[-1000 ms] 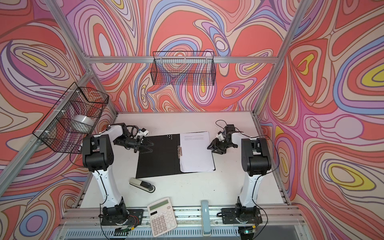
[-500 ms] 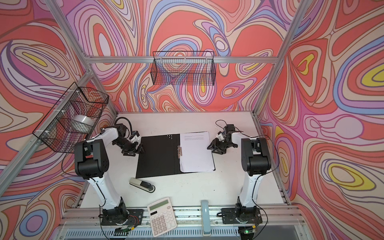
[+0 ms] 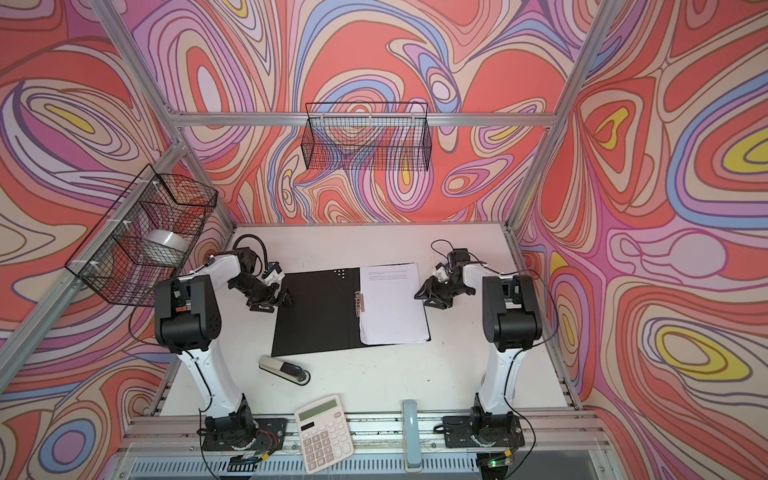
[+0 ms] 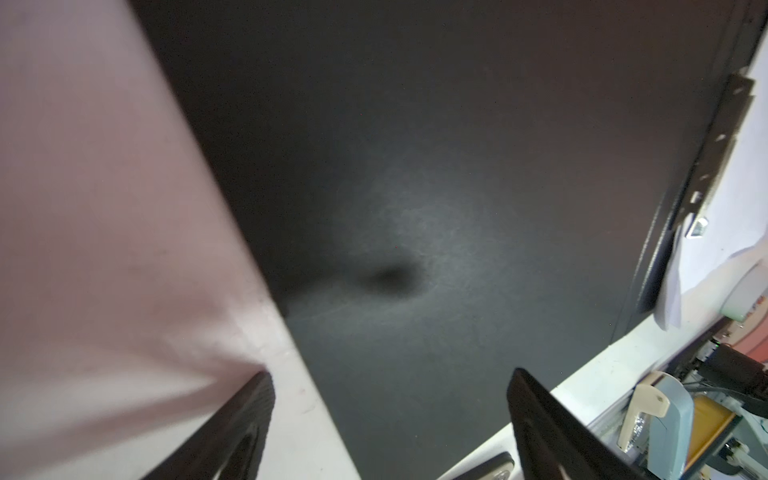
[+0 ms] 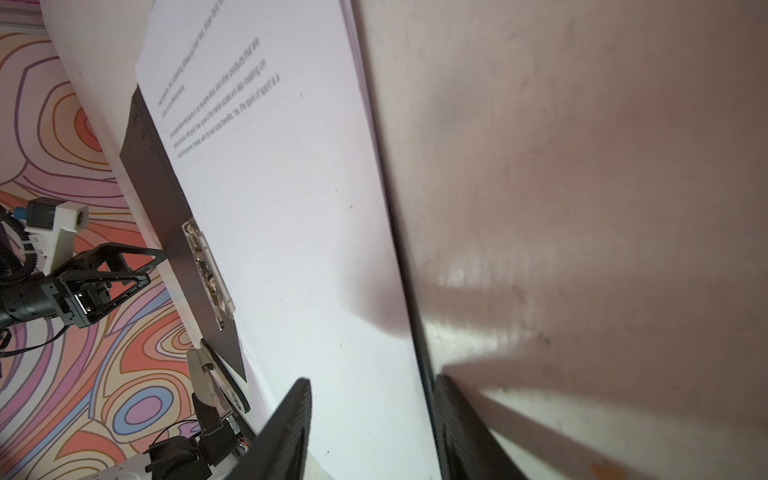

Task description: Put the files into the folder

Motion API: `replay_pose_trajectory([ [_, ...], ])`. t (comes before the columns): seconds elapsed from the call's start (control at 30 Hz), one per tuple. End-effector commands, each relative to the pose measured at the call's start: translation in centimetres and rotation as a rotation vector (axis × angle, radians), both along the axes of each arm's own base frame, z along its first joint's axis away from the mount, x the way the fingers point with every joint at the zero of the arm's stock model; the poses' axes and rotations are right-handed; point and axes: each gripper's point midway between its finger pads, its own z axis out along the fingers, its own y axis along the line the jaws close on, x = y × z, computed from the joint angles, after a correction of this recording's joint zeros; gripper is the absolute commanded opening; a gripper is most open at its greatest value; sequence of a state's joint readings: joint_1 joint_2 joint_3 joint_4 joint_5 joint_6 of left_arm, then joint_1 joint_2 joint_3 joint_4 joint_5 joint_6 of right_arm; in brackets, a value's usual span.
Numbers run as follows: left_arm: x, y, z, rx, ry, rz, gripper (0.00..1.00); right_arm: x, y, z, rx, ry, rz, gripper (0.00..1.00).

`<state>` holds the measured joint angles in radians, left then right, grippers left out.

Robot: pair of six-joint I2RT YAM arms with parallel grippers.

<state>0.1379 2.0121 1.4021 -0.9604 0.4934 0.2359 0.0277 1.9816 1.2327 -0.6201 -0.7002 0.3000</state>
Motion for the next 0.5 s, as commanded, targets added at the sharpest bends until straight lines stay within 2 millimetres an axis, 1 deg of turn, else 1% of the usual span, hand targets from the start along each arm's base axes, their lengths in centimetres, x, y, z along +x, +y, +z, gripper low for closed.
replay_pose_trajectory([
  [0.0,-2.7,-1.7,-3.2,-0.056,0.140,-0.038,0.89,-3.2,-1.5,-4.7,-0.117,0.168,-0.005,0.51],
  [0.17,-3.3,-2.1,-3.1,-0.025,0.207,-0.028,0.88,-3.2,-1.4,-5.0,-0.117,0.177,-0.003,0.51],
  [0.23,-3.5,-2.7,-2.9,-0.062,0.263,-0.016,0.87,-3.3,-1.4,-5.0,-0.115,0.184,-0.001,0.51],
  [0.3,-3.5,-3.7,-2.3,-0.127,0.294,0.005,0.87,-3.4,-1.3,-5.1,-0.110,0.192,0.003,0.51],
  [0.47,-2.5,-6.2,0.5,-0.314,0.251,0.033,0.86,-3.6,-1.2,-5.2,-0.115,0.205,0.013,0.51],
])
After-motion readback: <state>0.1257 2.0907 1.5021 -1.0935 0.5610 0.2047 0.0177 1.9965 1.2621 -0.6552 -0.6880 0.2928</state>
